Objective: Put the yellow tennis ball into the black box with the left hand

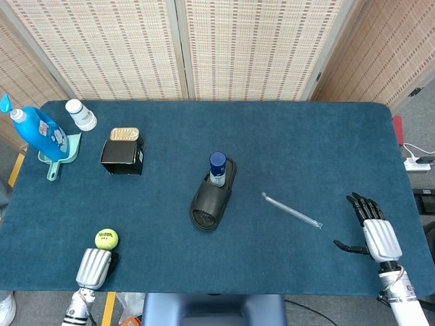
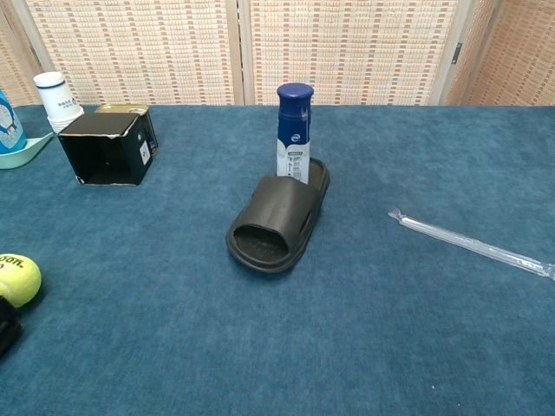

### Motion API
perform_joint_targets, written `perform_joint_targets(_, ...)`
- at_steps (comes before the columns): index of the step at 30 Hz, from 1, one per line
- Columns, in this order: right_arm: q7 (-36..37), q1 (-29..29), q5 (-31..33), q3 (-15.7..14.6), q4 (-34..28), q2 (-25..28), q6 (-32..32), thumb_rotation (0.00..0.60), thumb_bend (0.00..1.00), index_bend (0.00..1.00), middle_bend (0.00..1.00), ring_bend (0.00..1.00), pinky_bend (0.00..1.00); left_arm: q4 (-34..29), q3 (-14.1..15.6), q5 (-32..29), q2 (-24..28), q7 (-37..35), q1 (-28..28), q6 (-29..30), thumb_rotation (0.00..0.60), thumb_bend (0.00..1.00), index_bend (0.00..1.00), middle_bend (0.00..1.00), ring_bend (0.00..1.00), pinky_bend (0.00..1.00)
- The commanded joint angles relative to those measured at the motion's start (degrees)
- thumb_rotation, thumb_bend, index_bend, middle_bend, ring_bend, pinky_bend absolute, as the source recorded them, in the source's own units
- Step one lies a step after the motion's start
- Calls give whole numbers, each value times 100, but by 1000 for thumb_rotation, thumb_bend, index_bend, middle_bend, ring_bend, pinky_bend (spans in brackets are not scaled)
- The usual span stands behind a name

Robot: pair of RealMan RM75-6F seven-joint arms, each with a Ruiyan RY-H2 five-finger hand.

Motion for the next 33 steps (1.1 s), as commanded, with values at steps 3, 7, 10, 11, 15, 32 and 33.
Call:
perform_joint_targets(3, -66, 21, 5, -7, -20, -11, -44, 600, 0, 0, 0, 0, 0, 131, -225, -167, -210, 23, -297, -283, 600, 674, 1000, 1000, 1000, 1000)
perform_joint_targets(7, -100, 36, 47, 10, -21, -21, -85, 600, 0, 0, 0, 0, 0, 142, -313, -254, -292, 57, -453, -435, 600, 673, 1000, 1000, 1000, 1000)
perform_joint_targets(10, -127, 53, 72, 20, -17, -30, -125, 600, 0, 0, 0, 0, 0, 101, -405, -333, -346, 83, -586, -550, 600, 675, 1000, 1000, 1000, 1000)
perform_joint_targets(11, -136, 56, 75, 22, -22, -29, -130, 600, 0, 0, 0, 0, 0, 90, -438, -361, -364, 104, -632, -592, 600, 675, 1000, 1000, 1000, 1000)
perform_joint_targets(15, -180, 62, 91, 23, -38, -34, -147, 600, 0, 0, 0, 0, 0, 32, -634, -535, -437, 188, -882, -853, 600, 673, 1000, 1000, 1000, 1000)
perform_joint_targets(32, -209, 109, 232, 83, -33, -37, -280, 600, 0, 0, 0, 0, 0, 742, -1222, -1091, -688, 269, -1824, -1686, 600, 674, 1000, 1000, 1000, 1000)
perform_joint_targets(33, -217, 113, 244, 87, -33, -40, -292, 600, 0, 0, 0, 0, 0, 846, -1237, -1118, -707, 231, -1866, -1722, 600, 674, 1000, 1000, 1000, 1000)
